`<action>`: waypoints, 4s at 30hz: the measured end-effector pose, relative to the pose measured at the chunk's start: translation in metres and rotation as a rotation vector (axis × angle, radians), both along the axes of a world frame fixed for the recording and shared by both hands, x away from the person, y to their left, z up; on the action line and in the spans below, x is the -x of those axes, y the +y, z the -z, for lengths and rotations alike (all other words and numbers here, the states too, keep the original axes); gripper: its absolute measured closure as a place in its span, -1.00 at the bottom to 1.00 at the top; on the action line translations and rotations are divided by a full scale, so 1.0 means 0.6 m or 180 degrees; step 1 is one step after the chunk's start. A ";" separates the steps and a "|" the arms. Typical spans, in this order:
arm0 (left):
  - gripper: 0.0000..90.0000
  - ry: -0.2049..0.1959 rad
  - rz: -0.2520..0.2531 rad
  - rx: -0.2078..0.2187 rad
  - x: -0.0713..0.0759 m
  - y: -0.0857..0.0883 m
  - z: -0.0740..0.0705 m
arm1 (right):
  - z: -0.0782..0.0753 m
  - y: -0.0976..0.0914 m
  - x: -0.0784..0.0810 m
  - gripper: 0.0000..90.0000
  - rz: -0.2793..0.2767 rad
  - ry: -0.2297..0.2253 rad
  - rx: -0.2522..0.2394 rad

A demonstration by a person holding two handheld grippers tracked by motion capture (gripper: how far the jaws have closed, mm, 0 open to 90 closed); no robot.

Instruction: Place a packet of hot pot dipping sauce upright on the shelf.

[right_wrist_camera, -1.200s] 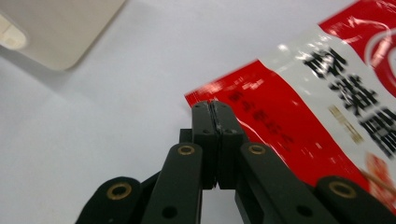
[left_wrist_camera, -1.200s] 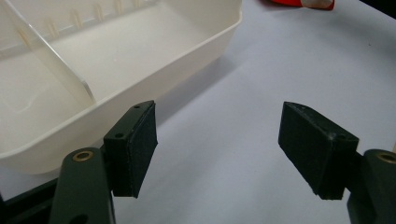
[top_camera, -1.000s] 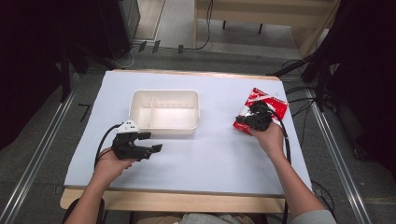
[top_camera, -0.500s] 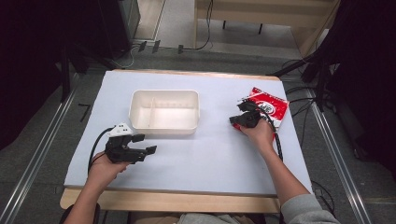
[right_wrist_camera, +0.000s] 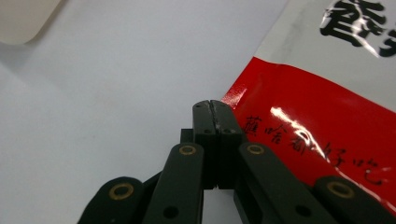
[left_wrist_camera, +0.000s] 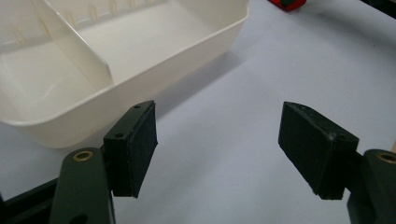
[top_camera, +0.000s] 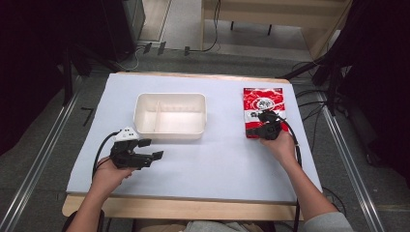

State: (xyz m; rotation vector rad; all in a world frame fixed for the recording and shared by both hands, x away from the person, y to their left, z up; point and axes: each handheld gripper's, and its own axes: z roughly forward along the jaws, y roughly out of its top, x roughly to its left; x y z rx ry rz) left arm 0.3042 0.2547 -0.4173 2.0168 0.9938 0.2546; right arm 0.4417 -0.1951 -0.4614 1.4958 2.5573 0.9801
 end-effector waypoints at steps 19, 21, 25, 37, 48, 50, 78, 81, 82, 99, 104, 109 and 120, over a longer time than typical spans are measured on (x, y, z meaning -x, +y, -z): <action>-0.35 -0.0009 0.0016 -0.0036 -0.001 -0.002 0.001 | -0.040 -0.121 -0.097 0.43 0.0664 -0.0237 0.0045; -0.35 -0.0014 0.0010 -0.0039 0.000 -0.003 0.002 | -0.035 -0.132 -0.115 0.33 0.0725 -0.0189 0.0051; -0.35 -0.0012 0.0010 -0.0044 0.002 -0.002 0.003 | -0.033 -0.146 -0.146 0.20 0.0826 -0.0221 0.0206; -0.35 -0.0012 -0.0032 -0.0023 0.004 0.006 0.004 | -0.016 -0.162 -0.191 -0.02 0.1038 -0.0134 0.0375; -0.35 -0.0016 -0.0043 -0.0030 0.006 0.006 0.005 | -0.005 -0.168 -0.193 0.04 0.1077 0.0227 0.0278; -0.35 -0.0018 -0.0042 -0.0031 0.006 0.005 0.004 | -0.007 -0.173 -0.192 0.08 0.1098 0.0281 0.0265; -0.35 -0.0031 -0.0013 -0.0034 0.005 0.001 0.004 | -0.018 -0.136 -0.184 0.76 0.0905 0.0708 0.0571; -0.35 -0.0032 -0.0018 -0.0038 0.005 0.001 0.003 | -0.018 -0.127 -0.183 0.82 0.0945 0.0659 0.0708; -0.35 -0.0035 -0.0016 -0.0036 0.005 0.001 0.003 | -0.018 -0.125 -0.182 0.85 0.0990 0.0662 0.0715; -0.35 -0.0043 -0.0026 -0.0032 0.004 0.003 0.002 | -0.065 -0.121 -0.160 1.00 0.0873 0.0375 0.0338; -0.35 -0.0043 -0.0024 -0.0040 0.005 0.003 0.002 | -0.090 -0.123 -0.144 1.00 0.0788 0.0249 0.0236; -0.35 -0.0043 -0.0028 -0.0043 0.005 0.003 0.002 | -0.125 -0.117 -0.122 1.00 0.0661 0.0074 0.0174; -0.35 -0.0055 -0.0048 -0.0026 0.005 0.004 0.001 | -0.196 -0.072 -0.074 1.00 0.0277 -0.0268 -0.0019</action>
